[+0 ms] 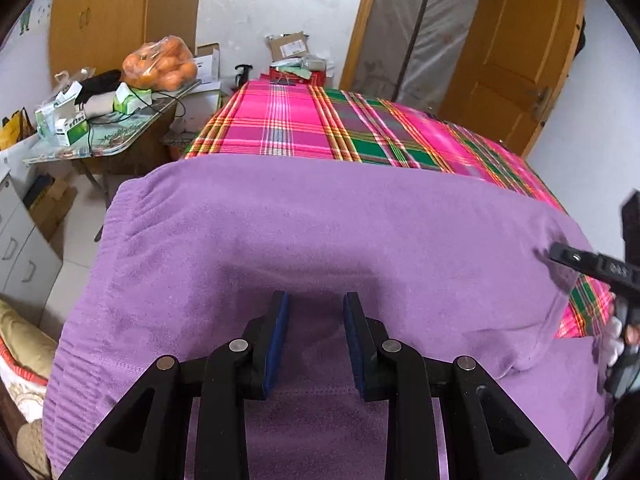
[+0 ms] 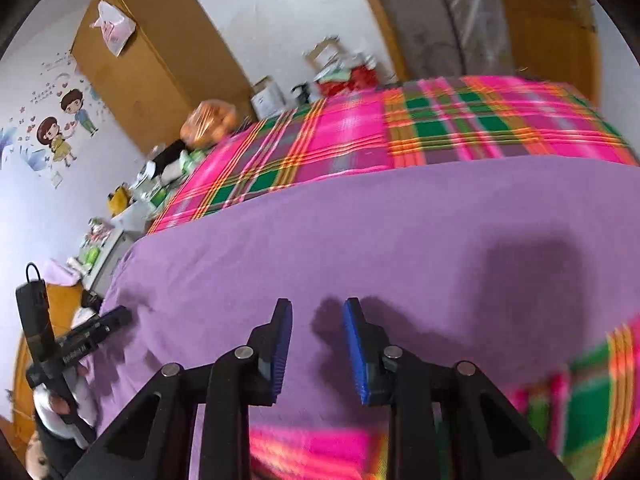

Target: Fold clothes

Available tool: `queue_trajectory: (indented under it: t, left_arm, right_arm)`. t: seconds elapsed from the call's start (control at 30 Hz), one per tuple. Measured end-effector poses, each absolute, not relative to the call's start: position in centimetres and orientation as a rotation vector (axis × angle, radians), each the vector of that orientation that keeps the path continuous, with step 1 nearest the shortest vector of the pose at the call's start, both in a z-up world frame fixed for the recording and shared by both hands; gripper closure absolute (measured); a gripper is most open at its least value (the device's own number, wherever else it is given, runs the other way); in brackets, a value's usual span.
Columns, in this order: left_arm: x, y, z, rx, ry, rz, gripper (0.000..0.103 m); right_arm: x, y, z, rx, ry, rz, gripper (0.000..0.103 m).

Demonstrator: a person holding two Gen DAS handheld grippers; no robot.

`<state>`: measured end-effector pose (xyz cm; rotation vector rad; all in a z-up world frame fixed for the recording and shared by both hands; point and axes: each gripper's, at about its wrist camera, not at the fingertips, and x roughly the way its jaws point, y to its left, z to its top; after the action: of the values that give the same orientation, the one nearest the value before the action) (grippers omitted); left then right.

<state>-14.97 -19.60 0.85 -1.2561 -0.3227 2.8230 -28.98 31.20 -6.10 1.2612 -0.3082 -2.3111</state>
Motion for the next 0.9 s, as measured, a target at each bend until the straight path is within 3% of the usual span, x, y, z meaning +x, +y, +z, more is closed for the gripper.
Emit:
queue_trajectory:
  t: [0.03, 0.07, 0.13, 0.27, 0.33, 0.37, 0.4, 0.5, 0.7, 0.83, 0.87, 0.9]
  left_arm:
    - [-14.9, -19.7, 0.8, -1.253, -0.333, 2.819, 0.074]
    - [-14.9, -19.9, 0.8, -1.249, -0.346, 2.815, 0.074]
    - [-14.8, -20.1, 0.8, -1.242, -0.372, 2.807, 0.074]
    - [-14.8, -19.8, 0.8, -1.244, -0.356, 2.812, 0.074]
    - [-14.7, -19.5, 0.8, -1.248, -0.332, 2.818, 0.074]
    - [-14.7, -19.4, 0.8, -1.249, -0.323, 2.818, 0.074]
    - [-14.7, -19.3, 0.8, -1.25, -0.313, 2.818, 0.074]
    - [-14.7, -19.1, 0.8, -1.253, -0.293, 2.82, 0.074]
    - [-14.7, -19.0, 0.8, -1.251, -0.287, 2.81, 0.074]
    - [-14.7, -19.4, 0.8, -1.243, -0.324, 2.797, 0.074]
    - [-14.7, -19.3, 0.8, -1.243, -0.321, 2.798, 0.074]
    - [-14.7, -19.3, 0.8, -1.245, -0.314, 2.8, 0.074]
  right_arm:
    - [-29.9, 31.4, -6.4, 1.28, -0.329, -2.302, 0.075]
    - [-30.8, 31.8, -6.7, 1.294, -0.352, -2.297, 0.087]
    - [-32.6, 33.8, -7.2, 1.318, -0.417, -2.313, 0.099]
    - [-35.3, 40.9, -7.7, 1.312, -0.638, -2.428, 0.103]
    - [-34.9, 42.9, -7.5, 1.273, -0.719, -2.456, 0.103]
    - [-34.5, 43.7, -7.4, 1.25, -0.757, -2.466, 0.094]
    - [-34.2, 44.6, -7.2, 1.228, -0.795, -2.475, 0.092]
    - [-33.3, 47.1, -6.8, 1.158, -0.908, -2.5, 0.091]
    - [-33.5, 41.9, -8.3, 1.286, -0.661, -2.425, 0.088]
    - [-34.2, 46.1, -8.8, 1.284, -0.876, -2.559, 0.095]
    - [-33.9, 47.3, -8.7, 1.288, -0.953, -2.604, 0.086]
    - [-33.3, 47.8, -8.3, 1.278, -1.0, -2.626, 0.086]
